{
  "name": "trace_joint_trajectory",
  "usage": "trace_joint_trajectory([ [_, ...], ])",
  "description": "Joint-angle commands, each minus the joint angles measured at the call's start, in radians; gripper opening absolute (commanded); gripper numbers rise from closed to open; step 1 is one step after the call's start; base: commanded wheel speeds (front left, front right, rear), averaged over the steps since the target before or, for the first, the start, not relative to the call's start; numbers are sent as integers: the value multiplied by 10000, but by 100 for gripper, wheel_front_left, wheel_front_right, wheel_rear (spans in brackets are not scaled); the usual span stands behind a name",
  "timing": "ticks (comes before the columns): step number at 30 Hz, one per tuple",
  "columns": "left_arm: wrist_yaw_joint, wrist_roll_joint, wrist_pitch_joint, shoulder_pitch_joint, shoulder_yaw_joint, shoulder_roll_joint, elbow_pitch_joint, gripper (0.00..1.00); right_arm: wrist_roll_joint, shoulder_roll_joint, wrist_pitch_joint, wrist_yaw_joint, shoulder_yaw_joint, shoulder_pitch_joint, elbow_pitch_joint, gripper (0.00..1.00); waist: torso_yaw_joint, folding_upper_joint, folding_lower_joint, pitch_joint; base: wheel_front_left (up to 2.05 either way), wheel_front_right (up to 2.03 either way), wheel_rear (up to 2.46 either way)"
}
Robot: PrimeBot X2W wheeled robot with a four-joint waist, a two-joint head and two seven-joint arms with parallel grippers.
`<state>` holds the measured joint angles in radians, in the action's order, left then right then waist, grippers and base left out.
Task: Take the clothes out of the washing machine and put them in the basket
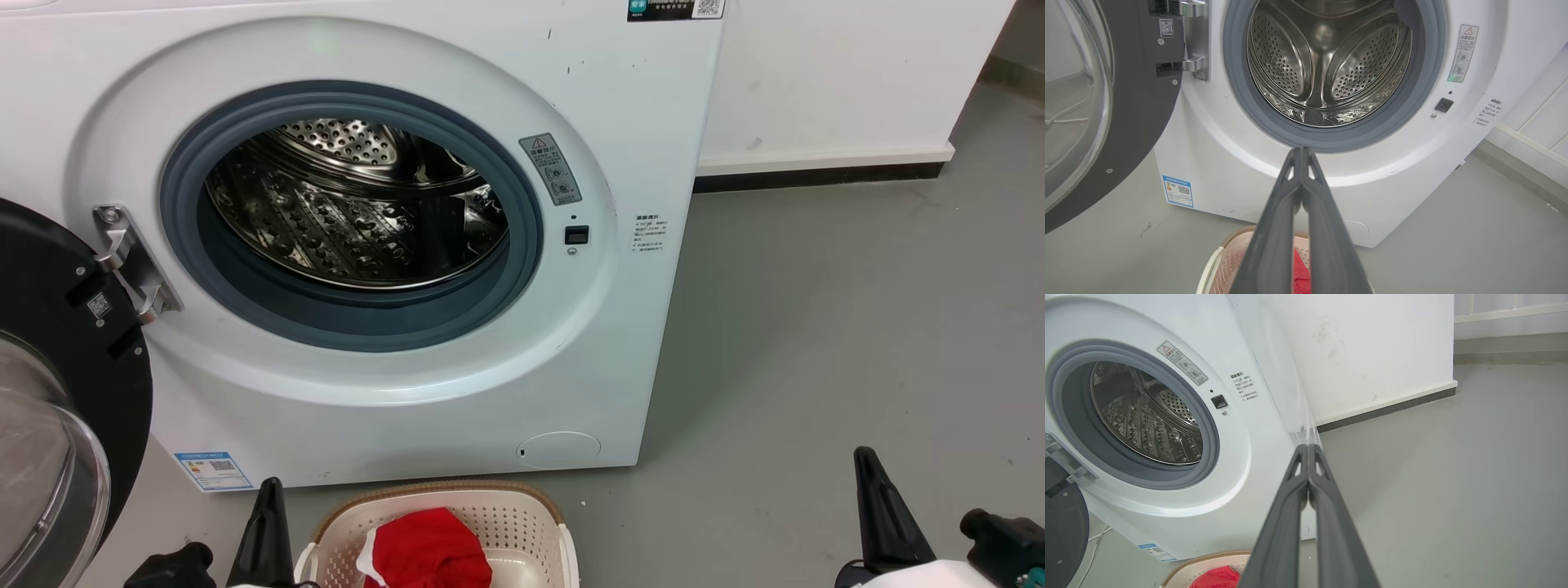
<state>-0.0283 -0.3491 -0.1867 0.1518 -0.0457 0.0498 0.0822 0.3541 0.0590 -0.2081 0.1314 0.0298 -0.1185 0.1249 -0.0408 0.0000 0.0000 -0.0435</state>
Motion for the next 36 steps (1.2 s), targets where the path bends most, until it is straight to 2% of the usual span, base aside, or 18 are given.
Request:
trace_joint_trajectory([
  [1, -71, -412, 74, -306, -73, 10, -73, 0, 462, 84, 83, -2, 1, 370, -99, 0, 5, 0, 0, 5, 0, 0, 0],
  [12, -225, -2326, 530, -672, -163, 10, 180, 0, 2463, 155, 475, -3, 9, 674, 99, 0, 45, 0, 0, 52, 0, 0, 0],
  [13, -261, -2804, 641, -772, -183, 9, 241, 0, 2960, 170, 578, -3, 15, 764, 144, 0, 56, 0, 0, 64, 0, 0, 0],
  [22, -379, -4302, 1003, -1059, -262, 9, 454, 0, 4506, 205, 905, -4, 49, 1004, 290, 0, 93, 0, 0, 107, 0, 0, 0],
  [23, -418, -4719, 1105, -1155, -285, 9, 510, 0, 4935, 211, 1000, -4, 62, 1057, 339, 0, 105, 0, 0, 120, 0, 0, 0],
  [36, -554, -6398, 1512, -1484, -381, 9, 746, 0, 6646, 229, 1386, -5, 122, 1350, 511, 0, 153, 0, 0, 175, 0, 0, 0],
])
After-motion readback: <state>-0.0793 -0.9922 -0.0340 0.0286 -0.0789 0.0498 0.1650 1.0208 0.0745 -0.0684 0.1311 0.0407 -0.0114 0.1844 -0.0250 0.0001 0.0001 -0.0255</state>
